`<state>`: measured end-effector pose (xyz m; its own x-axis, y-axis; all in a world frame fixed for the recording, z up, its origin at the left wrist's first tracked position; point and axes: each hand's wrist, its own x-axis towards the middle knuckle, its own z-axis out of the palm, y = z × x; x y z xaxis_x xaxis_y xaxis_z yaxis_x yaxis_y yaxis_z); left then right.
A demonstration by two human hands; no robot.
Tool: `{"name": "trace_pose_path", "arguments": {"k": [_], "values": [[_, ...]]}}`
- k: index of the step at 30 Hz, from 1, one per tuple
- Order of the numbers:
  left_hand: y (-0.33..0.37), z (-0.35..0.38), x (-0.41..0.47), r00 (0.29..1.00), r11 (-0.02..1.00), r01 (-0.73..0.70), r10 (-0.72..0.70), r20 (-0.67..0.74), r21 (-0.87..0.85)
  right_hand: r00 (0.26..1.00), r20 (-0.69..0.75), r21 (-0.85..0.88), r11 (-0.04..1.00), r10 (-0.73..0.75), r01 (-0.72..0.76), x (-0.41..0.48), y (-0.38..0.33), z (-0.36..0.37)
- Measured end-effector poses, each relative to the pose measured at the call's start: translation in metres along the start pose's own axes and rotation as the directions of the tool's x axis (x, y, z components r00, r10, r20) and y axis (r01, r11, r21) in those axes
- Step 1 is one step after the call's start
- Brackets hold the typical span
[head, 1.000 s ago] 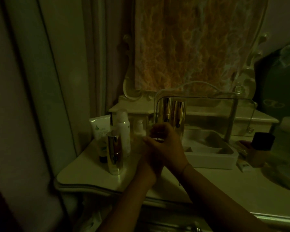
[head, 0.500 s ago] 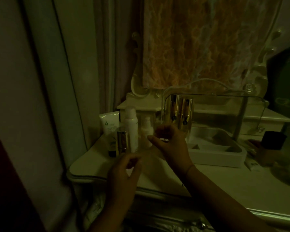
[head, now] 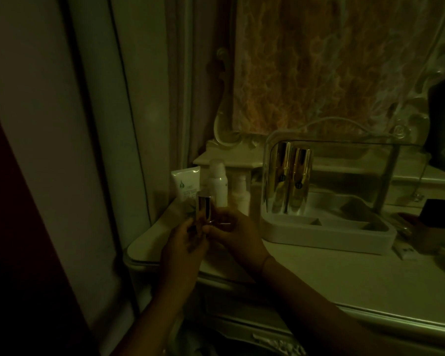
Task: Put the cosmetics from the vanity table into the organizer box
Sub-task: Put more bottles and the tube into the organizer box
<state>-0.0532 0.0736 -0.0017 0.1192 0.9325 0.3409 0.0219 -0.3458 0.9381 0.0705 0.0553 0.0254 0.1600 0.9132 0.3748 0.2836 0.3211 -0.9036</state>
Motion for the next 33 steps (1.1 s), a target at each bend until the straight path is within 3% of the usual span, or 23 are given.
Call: {"name": "trace_pose_path", "arguments": {"k": [9, 20, 26, 33], "values": [[0.009, 0.015, -0.016, 1.000, 0.999, -0.013, 0.014, 0.021, -0.050, 0.997, 0.074, -0.017, 1.000, -0.016, 0.017, -0.017, -0.006, -0.025], [0.035, 0.091, -0.014, 0.956, 0.989, -0.136, 0.146, 0.256, -0.054, 0.995, -0.093, -0.102, 0.995, -0.032, 0.023, -0.035, -0.028, -0.119], [0.018, 0.119, 0.004, 0.940, 0.943, -0.192, 0.097, 0.326, 0.271, 0.962, -0.273, -0.104, 0.995, -0.025, -0.004, -0.008, -0.031, -0.163], [0.010, 0.120, 0.013, 0.920, 0.936, -0.206, 0.085, 0.383, 0.286, 0.941, -0.338, -0.160, 0.983, 0.030, -0.089, 0.025, -0.013, -0.171]]}}
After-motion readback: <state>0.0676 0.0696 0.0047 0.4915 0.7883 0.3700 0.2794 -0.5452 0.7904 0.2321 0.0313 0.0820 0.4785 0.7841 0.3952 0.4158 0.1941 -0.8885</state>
